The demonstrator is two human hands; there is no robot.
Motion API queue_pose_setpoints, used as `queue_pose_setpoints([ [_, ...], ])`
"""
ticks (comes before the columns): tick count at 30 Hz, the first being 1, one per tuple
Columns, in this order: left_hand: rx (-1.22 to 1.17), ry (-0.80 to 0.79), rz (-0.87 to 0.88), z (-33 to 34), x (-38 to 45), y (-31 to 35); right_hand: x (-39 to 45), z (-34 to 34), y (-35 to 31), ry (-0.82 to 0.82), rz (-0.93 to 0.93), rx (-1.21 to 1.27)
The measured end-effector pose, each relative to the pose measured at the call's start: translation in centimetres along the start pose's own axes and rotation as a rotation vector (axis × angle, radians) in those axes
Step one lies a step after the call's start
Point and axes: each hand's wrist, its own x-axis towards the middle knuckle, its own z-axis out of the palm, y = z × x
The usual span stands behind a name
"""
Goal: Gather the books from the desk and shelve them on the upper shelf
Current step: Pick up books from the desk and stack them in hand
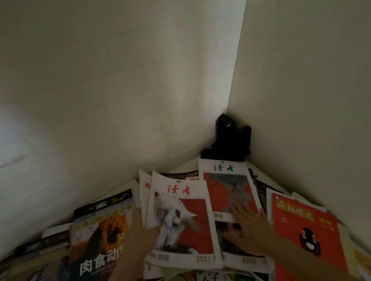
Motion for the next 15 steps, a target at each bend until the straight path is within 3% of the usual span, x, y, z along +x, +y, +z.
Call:
queue_pose_setpoints([
  [4,-0.034,-0.008,0.059,-0.9,-0.8,0.0,-3.3,1.2,-1.4,-0.029,-0.041,-0.024],
  [7,-0.095,-0.004,0.120,-3.3,-1.0,-0.2,-5.8,2.0,-3.1,0.069,-0.119,-0.168],
  [9,-0.116,-0.009,0.172,-5.0,-1.2,-0.3,-6.4,2.0,-3.8,0.032,-0.105,-0.150],
  [11,-0.160,-0.049,0.191,-6.2,-1.1,-0.7,-6.6,1.1,-4.1,-0.106,-0.079,-0.102],
  [15,-0.196,-0.079,0.114,-8.1,-0.1,-2.6,-6.8,-0.7,-4.5,-0.114,-0.091,-0.105],
])
